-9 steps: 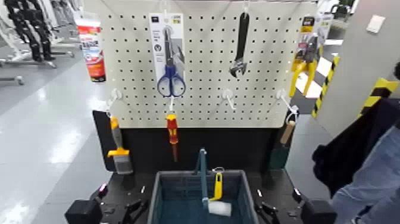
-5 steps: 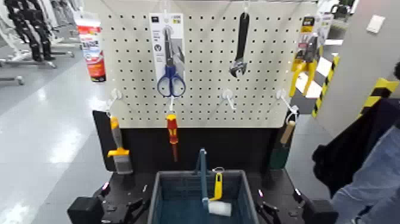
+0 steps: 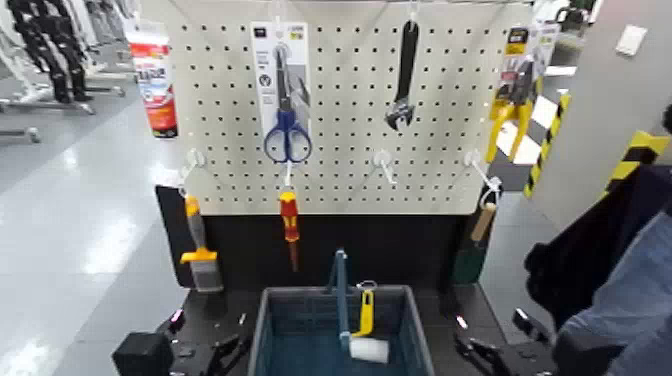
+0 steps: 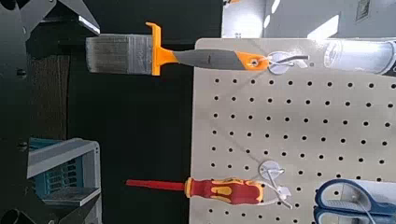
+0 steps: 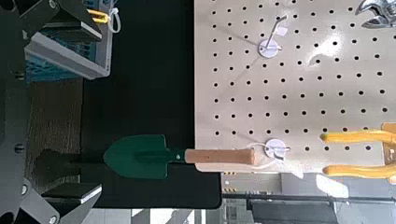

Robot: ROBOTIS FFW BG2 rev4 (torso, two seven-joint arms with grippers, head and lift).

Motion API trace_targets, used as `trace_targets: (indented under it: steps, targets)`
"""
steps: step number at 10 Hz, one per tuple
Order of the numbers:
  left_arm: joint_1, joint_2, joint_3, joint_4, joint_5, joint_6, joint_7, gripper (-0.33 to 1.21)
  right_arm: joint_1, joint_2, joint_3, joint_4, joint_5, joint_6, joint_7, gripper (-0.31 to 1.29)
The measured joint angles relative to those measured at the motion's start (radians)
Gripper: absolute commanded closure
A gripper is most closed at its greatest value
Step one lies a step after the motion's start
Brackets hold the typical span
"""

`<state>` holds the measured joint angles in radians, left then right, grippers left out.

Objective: Put the tool with the wooden handle into the crate.

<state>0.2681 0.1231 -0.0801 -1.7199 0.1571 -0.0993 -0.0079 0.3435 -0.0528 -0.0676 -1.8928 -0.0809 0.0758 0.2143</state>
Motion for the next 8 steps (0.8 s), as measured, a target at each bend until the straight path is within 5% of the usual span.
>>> trace_targets:
  steps: [4, 8]
  targets:
    - [-0.004, 0.0, -0.001, 0.003, 0.001, 0.006, -0.006, 0.11, 0.009, -0.003, -0.16, -0.081, 0.0, 0.099, 0.176, 0.16]
    - [-0.004, -0.003, -0.001, 0.003, 0.005, 0.005, -0.012, 0.11, -0.05, -0.037, -0.276, -0.08, 0.012, 0.14, 0.257, 0.16]
